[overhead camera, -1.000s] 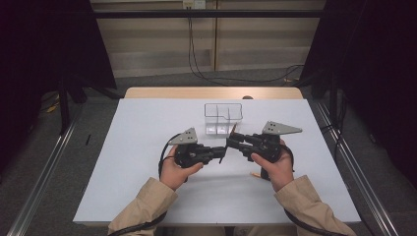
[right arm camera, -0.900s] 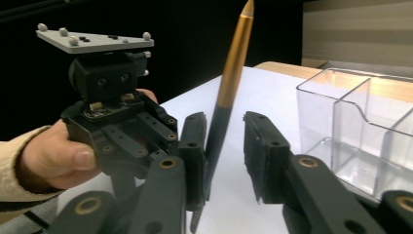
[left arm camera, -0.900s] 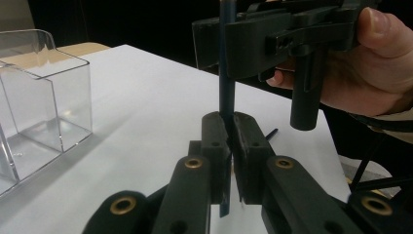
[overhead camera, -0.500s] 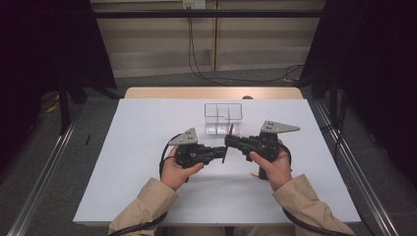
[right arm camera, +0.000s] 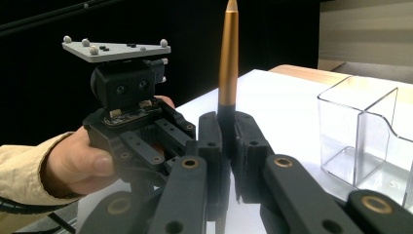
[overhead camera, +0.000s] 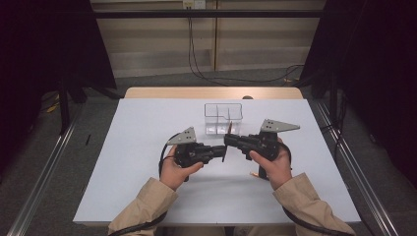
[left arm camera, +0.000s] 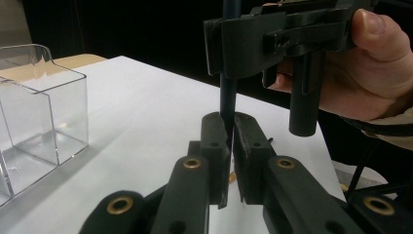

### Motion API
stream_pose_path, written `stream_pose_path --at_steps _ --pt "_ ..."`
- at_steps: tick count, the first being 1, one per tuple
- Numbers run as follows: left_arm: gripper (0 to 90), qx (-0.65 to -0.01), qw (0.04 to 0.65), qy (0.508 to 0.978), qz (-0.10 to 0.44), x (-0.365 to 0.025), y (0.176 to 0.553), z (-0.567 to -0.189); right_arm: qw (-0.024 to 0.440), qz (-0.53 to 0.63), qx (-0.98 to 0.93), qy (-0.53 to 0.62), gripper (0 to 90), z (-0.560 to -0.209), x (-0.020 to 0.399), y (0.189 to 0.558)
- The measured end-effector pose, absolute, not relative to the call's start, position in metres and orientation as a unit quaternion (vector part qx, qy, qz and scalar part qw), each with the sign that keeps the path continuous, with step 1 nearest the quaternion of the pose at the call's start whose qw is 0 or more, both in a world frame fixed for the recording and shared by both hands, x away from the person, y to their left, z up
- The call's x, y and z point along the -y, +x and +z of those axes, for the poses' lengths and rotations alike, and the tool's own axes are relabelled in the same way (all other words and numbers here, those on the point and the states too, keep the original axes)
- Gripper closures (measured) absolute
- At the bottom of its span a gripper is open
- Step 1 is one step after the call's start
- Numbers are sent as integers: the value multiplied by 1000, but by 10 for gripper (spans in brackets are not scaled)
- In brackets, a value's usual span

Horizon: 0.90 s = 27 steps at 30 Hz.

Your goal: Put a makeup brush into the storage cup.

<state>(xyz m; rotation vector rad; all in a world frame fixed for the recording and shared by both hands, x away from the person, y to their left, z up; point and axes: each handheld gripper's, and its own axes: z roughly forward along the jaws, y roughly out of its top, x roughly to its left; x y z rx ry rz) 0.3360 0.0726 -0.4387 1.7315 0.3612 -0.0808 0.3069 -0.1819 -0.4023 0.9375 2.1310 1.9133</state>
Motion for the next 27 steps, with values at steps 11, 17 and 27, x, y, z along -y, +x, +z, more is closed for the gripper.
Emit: stream_pose_path --at_steps 11,17,27 --pt "711 -157 632 758 -30 -75 335 -435 65 634 -708 302 832 -401 181 307" --pt "597 -156 636 755 -31 -78 335 -435 67 635 -707 303 832 -400 184 309" --pt "385 -155 637 755 -25 -88 334 -433 69 636 -705 306 832 -401 188 310"
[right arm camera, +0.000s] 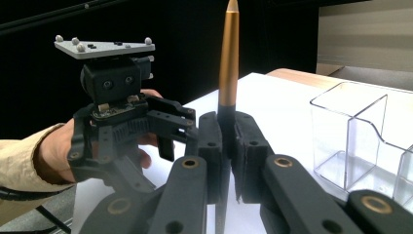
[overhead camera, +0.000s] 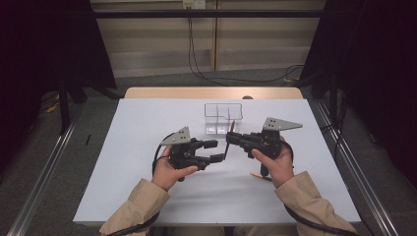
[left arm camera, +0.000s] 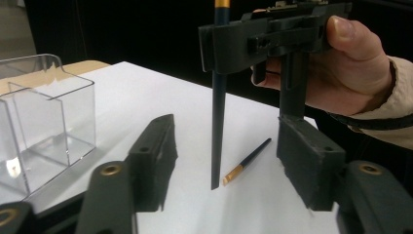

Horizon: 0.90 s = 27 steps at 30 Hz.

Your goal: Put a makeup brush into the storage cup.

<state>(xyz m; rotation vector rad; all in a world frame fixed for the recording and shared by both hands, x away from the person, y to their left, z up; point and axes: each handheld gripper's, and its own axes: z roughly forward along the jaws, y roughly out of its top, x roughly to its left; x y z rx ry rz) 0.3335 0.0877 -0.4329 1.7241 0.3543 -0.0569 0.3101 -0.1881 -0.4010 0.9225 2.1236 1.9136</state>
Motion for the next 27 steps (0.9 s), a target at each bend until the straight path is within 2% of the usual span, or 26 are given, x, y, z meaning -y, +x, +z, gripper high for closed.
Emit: stream_pose_path --at_steps 11,27 --pt "136 -174 626 760 -22 -101 335 -430 69 637 -704 305 832 -401 191 309" --pt "17 -149 639 755 2 -127 332 -426 73 637 -705 303 832 -401 193 308"
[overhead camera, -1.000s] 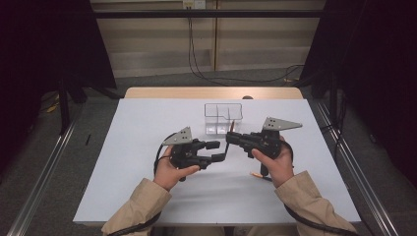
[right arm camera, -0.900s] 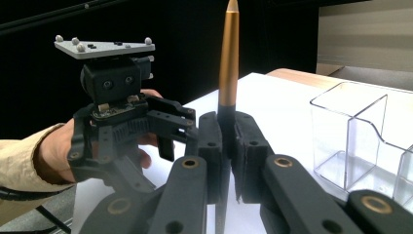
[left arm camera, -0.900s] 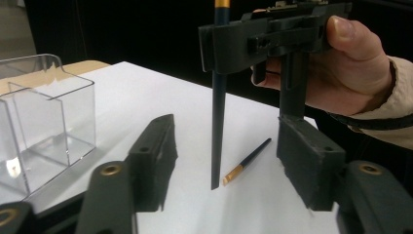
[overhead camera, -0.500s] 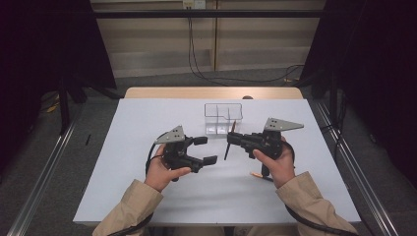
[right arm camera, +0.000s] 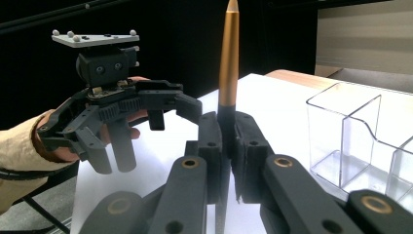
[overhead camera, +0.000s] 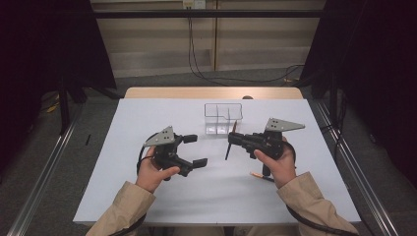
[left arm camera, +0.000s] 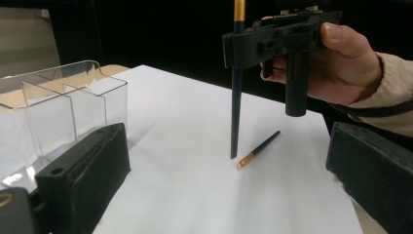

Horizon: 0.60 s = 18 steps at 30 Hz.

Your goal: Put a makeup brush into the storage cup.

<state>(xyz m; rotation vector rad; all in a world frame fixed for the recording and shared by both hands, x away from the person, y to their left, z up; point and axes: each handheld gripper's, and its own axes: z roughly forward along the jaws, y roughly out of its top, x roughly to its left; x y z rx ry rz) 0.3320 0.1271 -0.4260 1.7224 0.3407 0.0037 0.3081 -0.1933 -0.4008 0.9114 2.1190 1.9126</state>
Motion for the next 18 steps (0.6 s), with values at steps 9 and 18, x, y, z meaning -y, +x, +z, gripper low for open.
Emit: stream_pose_path --at_steps 9,18 --pt "9 -143 638 756 30 -148 330 -422 73 636 -706 303 832 -400 194 309" --pt "9 -156 631 759 46 -168 327 -425 75 635 -707 302 832 -400 196 309"
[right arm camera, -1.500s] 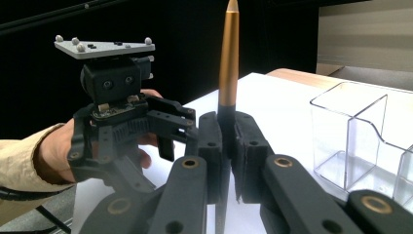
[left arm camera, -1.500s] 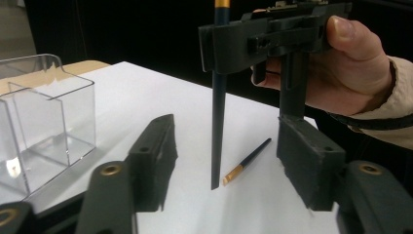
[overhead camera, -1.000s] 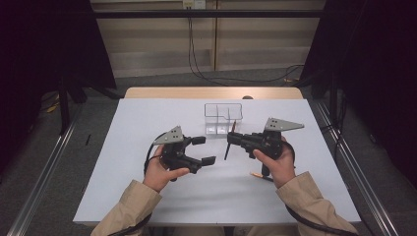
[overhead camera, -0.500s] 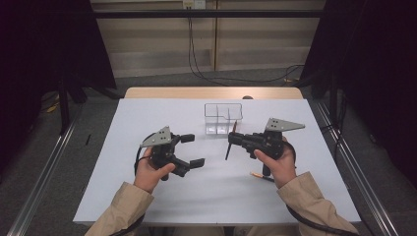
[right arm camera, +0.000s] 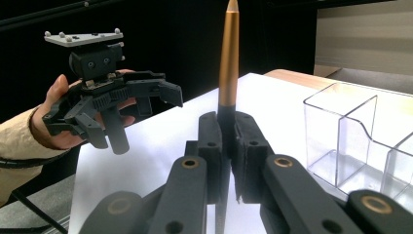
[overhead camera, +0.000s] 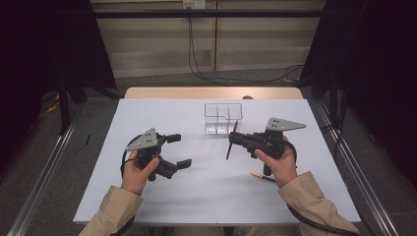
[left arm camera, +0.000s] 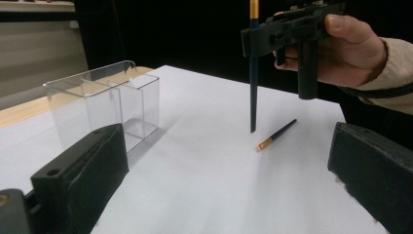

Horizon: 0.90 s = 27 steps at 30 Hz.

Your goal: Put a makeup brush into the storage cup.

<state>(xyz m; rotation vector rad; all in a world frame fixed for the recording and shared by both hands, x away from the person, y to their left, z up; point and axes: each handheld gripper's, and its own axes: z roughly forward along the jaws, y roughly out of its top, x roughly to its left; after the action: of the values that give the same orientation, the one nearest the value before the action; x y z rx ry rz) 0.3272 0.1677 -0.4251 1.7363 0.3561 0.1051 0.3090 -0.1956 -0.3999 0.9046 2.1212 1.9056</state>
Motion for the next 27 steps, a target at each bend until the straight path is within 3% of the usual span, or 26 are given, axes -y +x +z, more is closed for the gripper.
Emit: stream_pose_path --at_steps 27 --pt "11 -186 628 751 80 -205 316 -428 76 634 -710 298 832 -399 198 313"
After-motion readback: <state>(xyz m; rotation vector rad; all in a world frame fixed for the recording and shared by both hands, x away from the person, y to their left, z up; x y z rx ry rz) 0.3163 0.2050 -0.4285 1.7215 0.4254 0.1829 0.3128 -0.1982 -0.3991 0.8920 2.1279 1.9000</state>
